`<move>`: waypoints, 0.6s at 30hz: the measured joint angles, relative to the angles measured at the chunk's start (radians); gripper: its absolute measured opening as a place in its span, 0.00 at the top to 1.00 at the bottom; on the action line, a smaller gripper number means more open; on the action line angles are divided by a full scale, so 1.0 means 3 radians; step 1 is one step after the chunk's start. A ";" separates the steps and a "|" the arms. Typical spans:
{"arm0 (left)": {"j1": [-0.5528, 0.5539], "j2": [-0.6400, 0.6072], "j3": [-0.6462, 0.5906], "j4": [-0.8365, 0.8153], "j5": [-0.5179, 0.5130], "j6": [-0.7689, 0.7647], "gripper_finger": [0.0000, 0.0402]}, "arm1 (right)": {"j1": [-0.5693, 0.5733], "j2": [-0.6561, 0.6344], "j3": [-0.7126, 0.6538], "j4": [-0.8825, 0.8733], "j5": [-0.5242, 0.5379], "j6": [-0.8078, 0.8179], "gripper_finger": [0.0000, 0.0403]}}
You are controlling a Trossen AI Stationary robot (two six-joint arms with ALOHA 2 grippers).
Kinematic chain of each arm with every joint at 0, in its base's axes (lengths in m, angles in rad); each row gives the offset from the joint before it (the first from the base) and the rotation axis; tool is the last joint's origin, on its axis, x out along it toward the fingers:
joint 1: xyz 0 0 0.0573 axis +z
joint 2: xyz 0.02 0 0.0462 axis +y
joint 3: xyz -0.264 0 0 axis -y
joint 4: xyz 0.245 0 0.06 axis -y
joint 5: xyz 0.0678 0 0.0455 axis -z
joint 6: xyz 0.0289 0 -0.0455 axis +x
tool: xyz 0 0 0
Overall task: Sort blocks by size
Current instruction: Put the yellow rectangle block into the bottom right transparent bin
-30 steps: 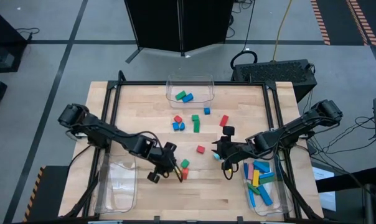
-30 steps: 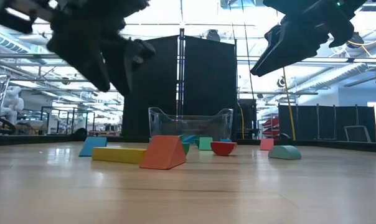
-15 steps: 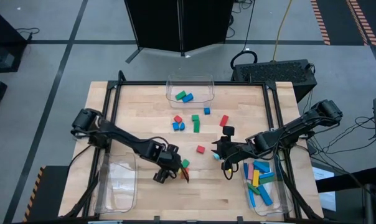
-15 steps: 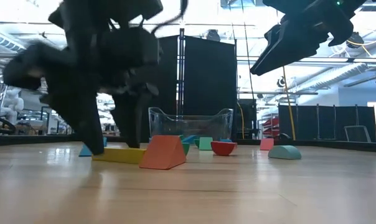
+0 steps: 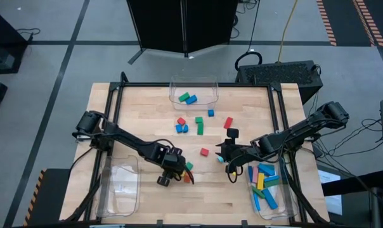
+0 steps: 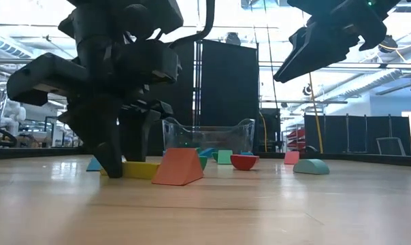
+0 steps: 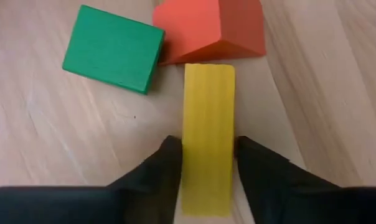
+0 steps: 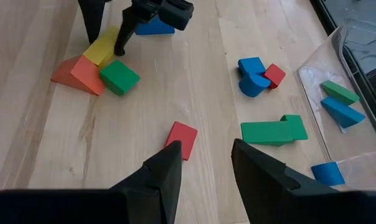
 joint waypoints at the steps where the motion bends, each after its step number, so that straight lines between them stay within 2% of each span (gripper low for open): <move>1: 0.0000 0.0003 0.0016 -0.0013 -0.0003 -0.0001 0.65 | 0.0000 0.0000 0.0000 0.0000 0.0000 -0.0001 0.66; 5: 0.0004 0.0013 0.0101 -0.0120 -0.0067 -0.0008 0.71 | 0.0000 0.0000 0.0000 0.0030 -0.0005 0.0001 0.66; 10: 0.0055 -0.0066 0.0148 -0.0238 -0.0114 -0.0095 0.72 | -0.0001 0.0042 0.0000 0.0214 -0.0080 -0.0081 0.66; 15: 0.0192 -0.0325 0.0157 -0.0254 -0.0053 -0.0097 0.72 | 0.0001 0.0303 0.0001 0.0634 -0.0442 -0.0406 0.65; 18: 0.0311 -0.0491 0.0159 -0.0092 0.0061 -0.0094 0.72 | 0.0000 0.0542 0.0001 0.0842 -0.0437 -0.0764 0.64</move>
